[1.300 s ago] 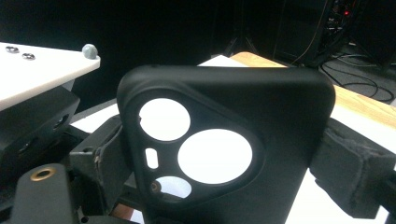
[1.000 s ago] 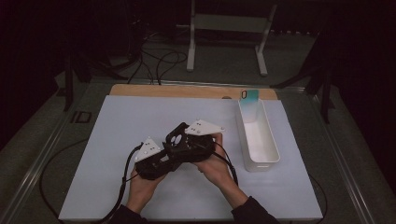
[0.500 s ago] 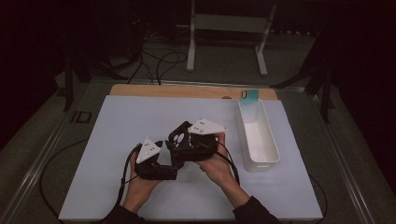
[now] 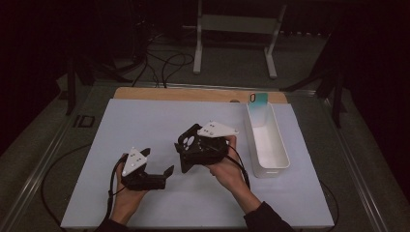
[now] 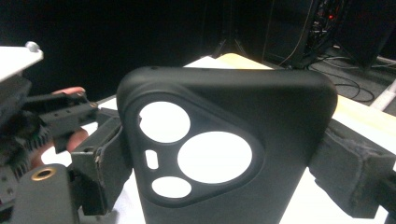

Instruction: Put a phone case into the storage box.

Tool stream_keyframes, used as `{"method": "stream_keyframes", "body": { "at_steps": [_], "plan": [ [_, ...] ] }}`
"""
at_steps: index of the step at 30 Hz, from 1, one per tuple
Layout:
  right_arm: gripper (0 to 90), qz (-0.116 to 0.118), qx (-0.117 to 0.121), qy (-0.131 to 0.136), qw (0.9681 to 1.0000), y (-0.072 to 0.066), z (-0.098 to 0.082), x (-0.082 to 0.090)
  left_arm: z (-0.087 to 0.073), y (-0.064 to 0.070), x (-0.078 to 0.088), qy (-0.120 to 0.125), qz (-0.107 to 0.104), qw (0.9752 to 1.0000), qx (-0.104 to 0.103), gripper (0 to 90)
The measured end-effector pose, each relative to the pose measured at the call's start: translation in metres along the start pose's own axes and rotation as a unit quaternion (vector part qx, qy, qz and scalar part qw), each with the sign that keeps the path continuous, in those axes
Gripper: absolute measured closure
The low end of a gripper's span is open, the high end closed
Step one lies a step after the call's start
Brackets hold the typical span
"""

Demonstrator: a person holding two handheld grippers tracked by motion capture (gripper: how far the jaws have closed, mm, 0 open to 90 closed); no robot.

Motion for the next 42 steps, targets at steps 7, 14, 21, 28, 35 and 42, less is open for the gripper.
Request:
{"method": "stream_keyframes", "body": {
  "at_steps": [7, 14, 21, 28, 35, 42],
  "plan": [
    [13.7, -0.003, -0.001, -0.001, 1.0, 0.004, 0.0, 0.002, -0.019, -0.025, 0.01, -0.006, 0.002, 1.0, -0.004, 0.1],
    [13.7, -0.009, 0.001, 0.0, 1.0, 0.007, 0.002, 0.006, -0.036, -0.035, 0.02, -0.009, -0.008, 0.9995, -0.031, 0.0],
    [13.6, -0.008, -0.008, 0.005, 0.9999, 0.011, 0.007, 0.009, -0.047, -0.036, 0.022, -0.011, 0.007, 0.9991, -0.041, 0.1],
    [13.6, -0.014, -0.012, 0.009, 0.9998, 0.017, 0.013, 0.013, -0.051, -0.038, 0.017, -0.019, 0.011, 0.9989, -0.042, 0.1],
    [13.5, -0.023, -0.021, 0.004, 0.9995, 0.024, 0.015, 0.013, -0.051, -0.034, 0.015, -0.019, 0.008, 0.9989, -0.043, 0.1],
    [13.5, -0.033, -0.034, 0.001, 0.9989, 0.035, 0.019, 0.014, -0.05, -0.035, 0.015, -0.013, 0.011, 0.9992, -0.036, 0.1]
  ]
}}
Point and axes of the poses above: each handheld gripper's, and its own axes: x roughly backward along the jaws, z roughly out of its top, y roughly to its right, the point moved 3 cm from there along -x, roughly forward along the jaws, and after that the axes turned 12 degrees about z, right-handed, at the moved point
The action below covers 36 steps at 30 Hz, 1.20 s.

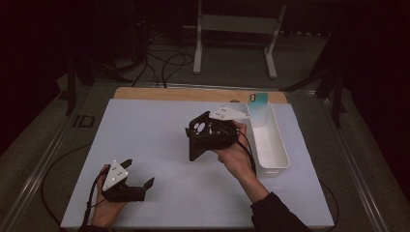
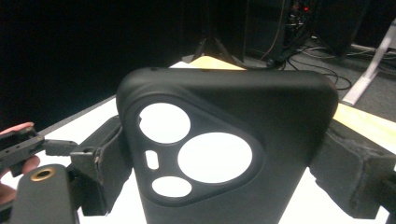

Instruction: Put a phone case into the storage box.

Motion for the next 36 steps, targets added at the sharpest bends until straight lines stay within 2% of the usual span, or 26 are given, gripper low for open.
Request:
{"method": "stream_keyframes", "body": {
  "at_steps": [17, 28, 36],
  "plan": [
    [13.4, -0.022, 0.005, -0.002, 0.9997, 0.016, 0.016, 0.002, 0.0, 0.001, 0.0, 0.002, 0.007, 1.0, -0.003, 0.1],
    [13.3, -0.028, 0.004, -0.004, 0.9996, 0.024, 0.021, -0.001, 0.0, 0.002, 0.0, 0.002, 0.011, 0.9999, -0.01, 0.1],
    [13.4, -0.035, -0.006, 0.0, 0.9994, 0.033, 0.026, -0.002, 0.0, 0.001, 0.001, 0.007, 0.016, 0.9998, -0.008, 0.1]
  ]
}}
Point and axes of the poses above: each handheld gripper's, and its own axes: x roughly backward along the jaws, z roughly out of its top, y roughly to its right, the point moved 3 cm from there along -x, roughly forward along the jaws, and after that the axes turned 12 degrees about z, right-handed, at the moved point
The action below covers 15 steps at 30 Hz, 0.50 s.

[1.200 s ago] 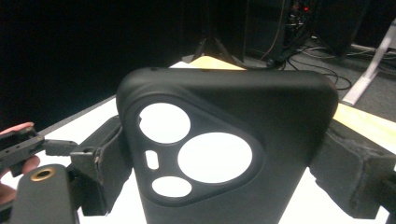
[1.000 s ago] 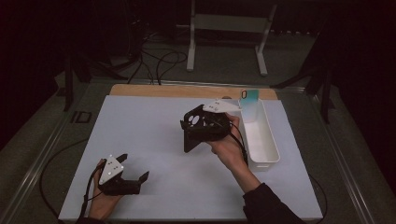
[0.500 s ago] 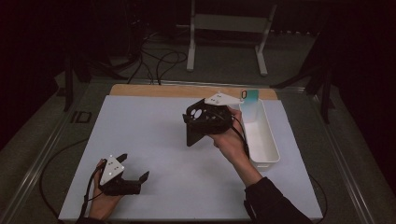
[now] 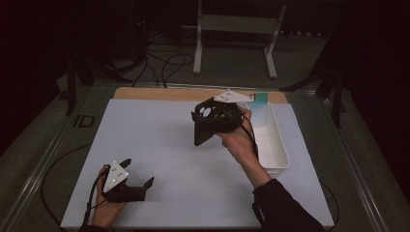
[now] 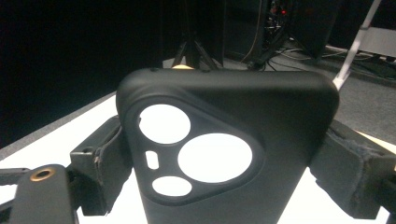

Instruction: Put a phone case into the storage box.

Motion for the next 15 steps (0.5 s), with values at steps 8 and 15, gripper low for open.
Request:
{"method": "stream_keyframes", "body": {
  "at_steps": [8, 15],
  "plan": [
    [13.4, -0.017, 0.003, -0.001, 0.9998, 0.01, 0.005, -0.002, 0.0, 0.0, 0.0, 0.002, -0.001, 1.0, 0.0, 0.1],
    [13.4, -0.035, 0.004, -0.005, 0.9994, 0.022, 0.009, -0.003, 0.0, 0.0, 0.0, 0.003, 0.0, 1.0, -0.002, 0.1]
  ]
}}
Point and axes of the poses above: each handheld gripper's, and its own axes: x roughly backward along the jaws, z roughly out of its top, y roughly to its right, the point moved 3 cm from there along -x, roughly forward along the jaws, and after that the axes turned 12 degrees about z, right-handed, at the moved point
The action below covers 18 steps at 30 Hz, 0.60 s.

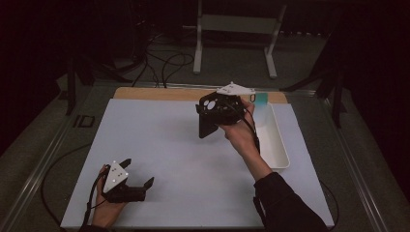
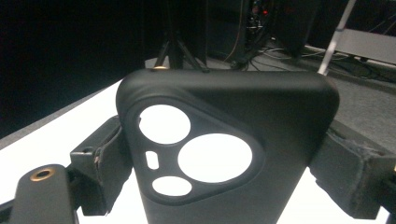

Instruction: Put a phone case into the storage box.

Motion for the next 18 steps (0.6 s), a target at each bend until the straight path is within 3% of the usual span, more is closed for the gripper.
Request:
{"method": "stream_keyframes", "body": {
  "at_steps": [18],
  "plan": [
    [13.4, -0.034, -0.006, -0.005, 0.9994, 0.024, 0.003, 0.003, 0.0, 0.001, 0.0, -0.005, -0.003, 1.0, -0.006, 0.2]
  ]
}}
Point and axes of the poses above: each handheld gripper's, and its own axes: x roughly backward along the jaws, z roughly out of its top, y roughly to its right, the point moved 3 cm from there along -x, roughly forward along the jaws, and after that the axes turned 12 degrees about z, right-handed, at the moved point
